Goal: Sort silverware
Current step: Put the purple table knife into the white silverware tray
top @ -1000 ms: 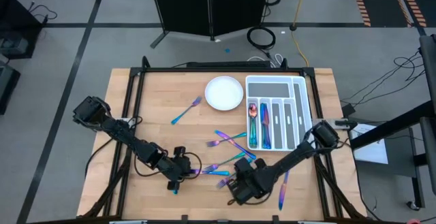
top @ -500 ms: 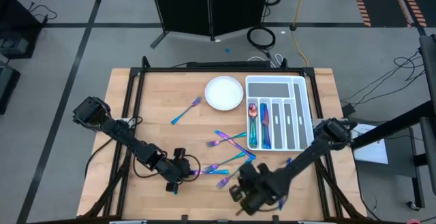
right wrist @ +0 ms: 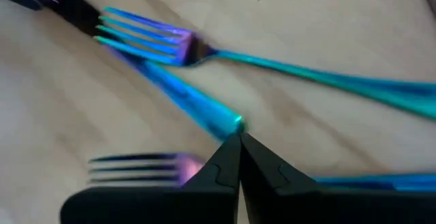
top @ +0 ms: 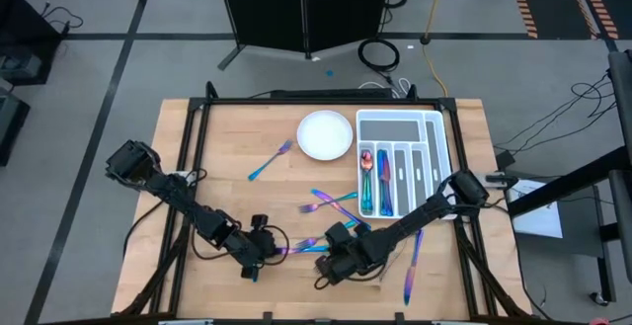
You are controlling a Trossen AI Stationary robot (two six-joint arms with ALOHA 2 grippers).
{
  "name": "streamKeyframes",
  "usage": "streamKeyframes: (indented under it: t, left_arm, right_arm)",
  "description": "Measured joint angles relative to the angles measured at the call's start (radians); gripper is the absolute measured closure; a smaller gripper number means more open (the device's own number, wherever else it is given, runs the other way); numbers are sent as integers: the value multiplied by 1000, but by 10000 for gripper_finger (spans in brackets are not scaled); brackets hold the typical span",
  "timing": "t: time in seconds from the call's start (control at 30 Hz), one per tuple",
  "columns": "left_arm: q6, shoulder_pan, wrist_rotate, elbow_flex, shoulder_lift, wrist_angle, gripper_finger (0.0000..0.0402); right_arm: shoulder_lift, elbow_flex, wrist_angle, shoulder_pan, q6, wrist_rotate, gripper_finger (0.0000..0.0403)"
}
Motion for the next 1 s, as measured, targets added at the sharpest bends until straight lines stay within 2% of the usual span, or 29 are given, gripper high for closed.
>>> streamKeyframes:
  t: [0.83, 1.0]
  left_arm:
    - [61, 5, -46, 43, 1, 29, 274]
    - [124, 12, -84, 43, 0, 107, 254]
  right_arm:
    - [32, 1, 34, -4, -13, -56, 403]
    - [37, -8, 34, -3, -6, -85, 403]
